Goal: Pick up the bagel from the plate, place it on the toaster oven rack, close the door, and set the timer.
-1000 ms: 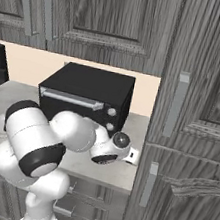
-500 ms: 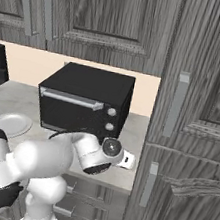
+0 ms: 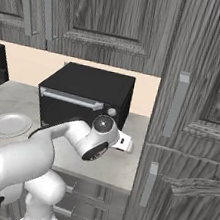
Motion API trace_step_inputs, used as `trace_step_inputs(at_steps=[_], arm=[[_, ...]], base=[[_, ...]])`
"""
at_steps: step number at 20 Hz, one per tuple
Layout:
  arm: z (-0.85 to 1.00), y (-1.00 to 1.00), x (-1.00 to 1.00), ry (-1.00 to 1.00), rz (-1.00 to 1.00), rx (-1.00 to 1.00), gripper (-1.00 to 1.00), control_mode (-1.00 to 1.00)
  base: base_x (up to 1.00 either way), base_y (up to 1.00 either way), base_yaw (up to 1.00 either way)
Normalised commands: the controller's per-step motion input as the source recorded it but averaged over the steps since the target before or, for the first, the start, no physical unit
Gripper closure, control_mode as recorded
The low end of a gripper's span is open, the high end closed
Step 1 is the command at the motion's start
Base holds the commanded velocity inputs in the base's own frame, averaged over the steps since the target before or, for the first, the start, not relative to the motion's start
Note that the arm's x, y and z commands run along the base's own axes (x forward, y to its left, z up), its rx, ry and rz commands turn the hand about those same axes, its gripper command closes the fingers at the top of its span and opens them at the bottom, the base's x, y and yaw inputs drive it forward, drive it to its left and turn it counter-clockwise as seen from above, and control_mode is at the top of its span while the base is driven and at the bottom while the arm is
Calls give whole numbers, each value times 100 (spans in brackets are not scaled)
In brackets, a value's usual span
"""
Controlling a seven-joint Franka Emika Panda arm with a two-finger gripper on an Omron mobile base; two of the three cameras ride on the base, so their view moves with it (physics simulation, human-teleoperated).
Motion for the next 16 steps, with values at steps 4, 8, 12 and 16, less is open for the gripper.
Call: trace_step_inputs(at_steps=[4, 8, 12, 16], arm=[[5, 0, 26, 11, 0, 0, 100, -100], [-3, 0, 3, 3, 0, 0, 100, -100], [-13, 0, 0, 2, 0, 0, 100, -100], [-6, 12, -11, 0, 0, 0, 100, -100]], base=[[0, 0, 0], [0, 0, 0], [0, 0, 0], [0, 0, 0]])
